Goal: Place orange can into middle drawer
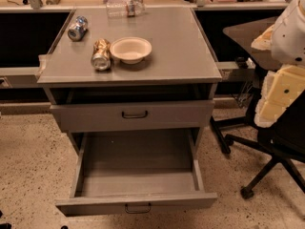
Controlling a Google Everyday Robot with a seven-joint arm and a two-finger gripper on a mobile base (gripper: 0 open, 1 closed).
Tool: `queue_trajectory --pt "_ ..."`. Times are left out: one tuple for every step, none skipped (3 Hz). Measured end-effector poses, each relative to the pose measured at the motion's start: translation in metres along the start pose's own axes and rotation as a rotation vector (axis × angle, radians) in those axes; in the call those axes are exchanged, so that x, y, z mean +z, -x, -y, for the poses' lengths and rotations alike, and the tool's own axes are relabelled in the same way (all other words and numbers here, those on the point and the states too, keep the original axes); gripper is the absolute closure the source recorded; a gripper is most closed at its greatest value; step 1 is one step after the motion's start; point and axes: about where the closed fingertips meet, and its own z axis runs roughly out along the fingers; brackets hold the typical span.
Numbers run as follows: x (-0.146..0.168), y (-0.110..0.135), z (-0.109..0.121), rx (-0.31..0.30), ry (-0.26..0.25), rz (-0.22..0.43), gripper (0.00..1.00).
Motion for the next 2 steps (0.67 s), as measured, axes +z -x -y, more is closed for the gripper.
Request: queue_trajectory --pt "0.000 0.000 0.000 0.000 0.000 0.000 0.00" --pt "0.013 0.020 0.018 -0.033 0.006 0.034 0.00"
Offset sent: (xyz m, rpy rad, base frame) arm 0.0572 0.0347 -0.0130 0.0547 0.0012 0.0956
